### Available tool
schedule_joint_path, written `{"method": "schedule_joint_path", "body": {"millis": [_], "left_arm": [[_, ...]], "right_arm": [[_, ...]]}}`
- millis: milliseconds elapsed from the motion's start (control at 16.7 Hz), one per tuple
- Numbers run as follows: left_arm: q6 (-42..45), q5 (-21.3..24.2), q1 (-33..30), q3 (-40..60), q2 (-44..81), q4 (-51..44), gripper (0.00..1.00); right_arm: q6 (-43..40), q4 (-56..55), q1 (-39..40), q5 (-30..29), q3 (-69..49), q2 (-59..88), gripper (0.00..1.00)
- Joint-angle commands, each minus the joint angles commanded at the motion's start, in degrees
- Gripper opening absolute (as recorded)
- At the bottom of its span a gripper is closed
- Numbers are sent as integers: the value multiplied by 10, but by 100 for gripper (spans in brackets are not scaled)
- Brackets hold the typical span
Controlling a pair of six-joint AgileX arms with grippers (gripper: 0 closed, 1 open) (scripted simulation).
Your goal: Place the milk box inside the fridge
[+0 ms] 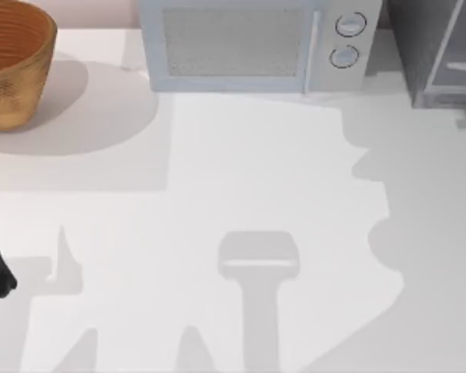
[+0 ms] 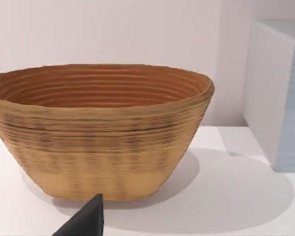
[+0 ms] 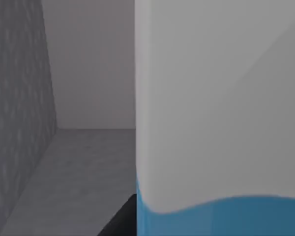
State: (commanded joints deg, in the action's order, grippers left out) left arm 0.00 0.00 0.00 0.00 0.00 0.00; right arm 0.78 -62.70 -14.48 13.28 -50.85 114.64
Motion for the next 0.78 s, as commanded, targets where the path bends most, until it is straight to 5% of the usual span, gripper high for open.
{"method": "schedule_joint_path", "body": {"millis": [780], "left_arm": [[0,0,0,0,0,0,100]], "right_arm": [[2,-41,-8,12,-71,109,0]]}}
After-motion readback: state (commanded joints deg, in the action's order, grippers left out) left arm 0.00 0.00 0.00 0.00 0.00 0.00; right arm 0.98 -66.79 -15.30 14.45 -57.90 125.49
